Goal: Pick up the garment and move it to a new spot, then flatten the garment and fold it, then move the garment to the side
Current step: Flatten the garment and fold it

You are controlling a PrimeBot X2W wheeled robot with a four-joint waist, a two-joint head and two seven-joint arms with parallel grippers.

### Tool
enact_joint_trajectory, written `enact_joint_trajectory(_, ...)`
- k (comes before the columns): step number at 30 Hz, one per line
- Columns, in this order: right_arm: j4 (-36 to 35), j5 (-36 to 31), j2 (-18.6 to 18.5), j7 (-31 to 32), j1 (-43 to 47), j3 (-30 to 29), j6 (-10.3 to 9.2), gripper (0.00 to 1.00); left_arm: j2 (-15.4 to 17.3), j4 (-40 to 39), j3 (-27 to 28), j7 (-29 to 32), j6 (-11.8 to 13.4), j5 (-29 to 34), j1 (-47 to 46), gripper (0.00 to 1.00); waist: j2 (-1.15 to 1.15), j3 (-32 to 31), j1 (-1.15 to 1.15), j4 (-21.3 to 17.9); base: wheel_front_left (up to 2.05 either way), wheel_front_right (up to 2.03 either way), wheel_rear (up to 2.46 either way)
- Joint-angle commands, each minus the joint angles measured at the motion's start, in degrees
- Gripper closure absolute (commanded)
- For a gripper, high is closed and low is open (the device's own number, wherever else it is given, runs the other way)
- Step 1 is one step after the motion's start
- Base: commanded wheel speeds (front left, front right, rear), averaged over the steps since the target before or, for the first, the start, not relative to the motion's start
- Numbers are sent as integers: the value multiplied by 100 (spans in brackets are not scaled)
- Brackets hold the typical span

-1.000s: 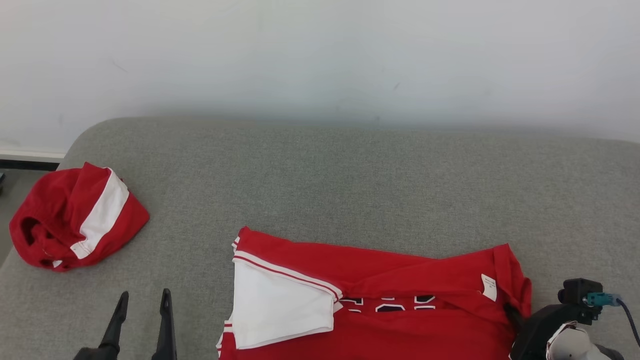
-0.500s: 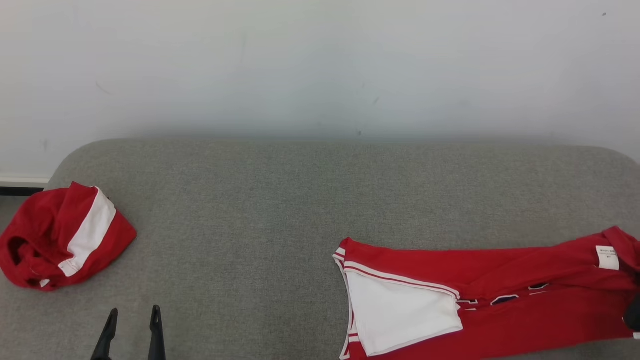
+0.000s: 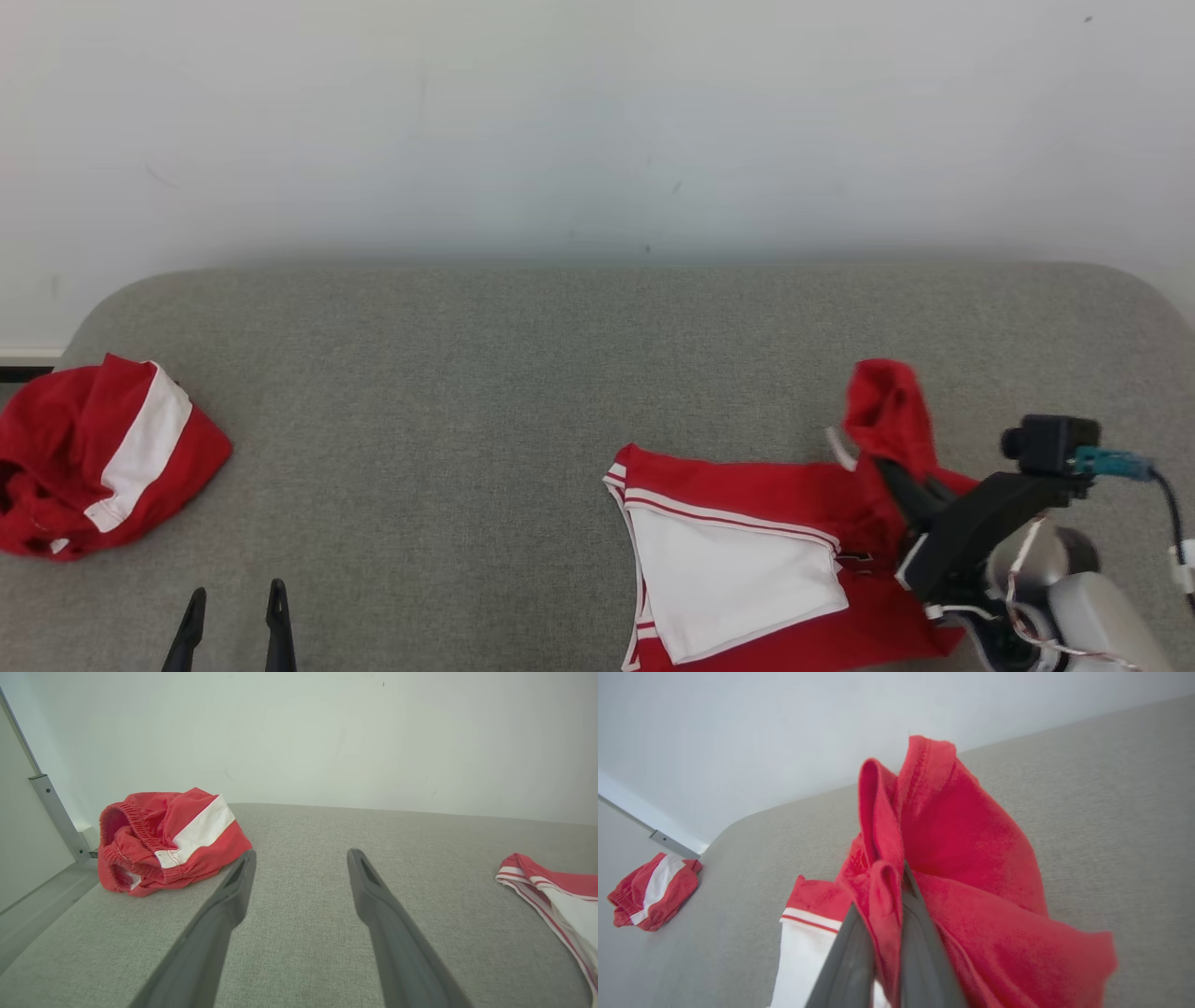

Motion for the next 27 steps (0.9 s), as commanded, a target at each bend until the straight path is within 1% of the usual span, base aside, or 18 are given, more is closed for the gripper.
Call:
enact_joint_trajectory(1, -375, 74, 292, 111, 162, 162, -10, 100, -24, 27, 27, -18, -41, 88, -54, 0, 0, 30, 0, 54, 0, 0, 0)
enact_joint_trajectory(2, -526, 56, 412, 165, 226, 253, -10, 100, -37, 37, 22, -18, -40, 89, -69, 0, 0, 40, 0, 83, 0, 0, 0)
enact_joint_trajectory(3, -526, 56, 412, 165, 226, 253, -10, 100, -37, 37, 22, -18, -40, 89, -69, 0, 0, 40, 0, 83, 0, 0, 0)
enact_joint_trajectory(6, -782, -37, 799, 293, 369, 522, -10, 100, -67, 81, 31, -18, -81, 115, -119, 0, 0, 76, 0, 167, 0, 0, 0)
enact_joint_trajectory(9, -693, -267, 1113, 263, 310, 752, -10, 100, -115, 136, 4, -18, -107, 132, -161, 0, 0, 115, 0, 252, 0, 0, 0)
enact_joint_trajectory(13, -190, -483, 1382, 105, 138, 891, -10, 100, -176, 244, -52, -18, -158, 144, -299, 0, 0, 157, 0, 399, 0, 0, 0)
enact_joint_trajectory(19, 940, -812, 1548, -365, -204, 859, -11, 100, -274, 385, -125, -18, -222, 204, -438, 0, 0, 187, 0, 550, 0, 0, 0)
enact_joint_trajectory(20, 1083, -834, 1557, -463, -266, 848, -10, 81, -284, 406, -125, -18, -235, 206, -451, 0, 0, 186, 0, 559, 0, 0, 0)
enact_joint_trajectory(21, 1178, -787, 1575, -534, -322, 912, -10, 47, -295, 427, -133, -18, -234, 214, -462, 0, 0, 184, 0, 569, 0, 0, 0)
enact_joint_trajectory(22, 1270, -698, 1592, -606, -353, 961, -10, 0, -292, 448, -115, -18, -248, 212, -468, 0, 0, 178, 0, 569, 0, 0, 0)
enact_joint_trajectory(26, 1210, -494, 1576, -893, -461, 1212, -10, 0, -280, 522, -36, -18, -281, 217, -449, 0, 0, 125, 0, 526, 0, 0, 0)
enact_joint_trajectory(27, 1034, -387, 1432, -1042, -475, 1223, -10, 0, -278, 531, 3, -18, -287, 228, -419, 0, 0, 87, 0, 487, 0, 0, 0)
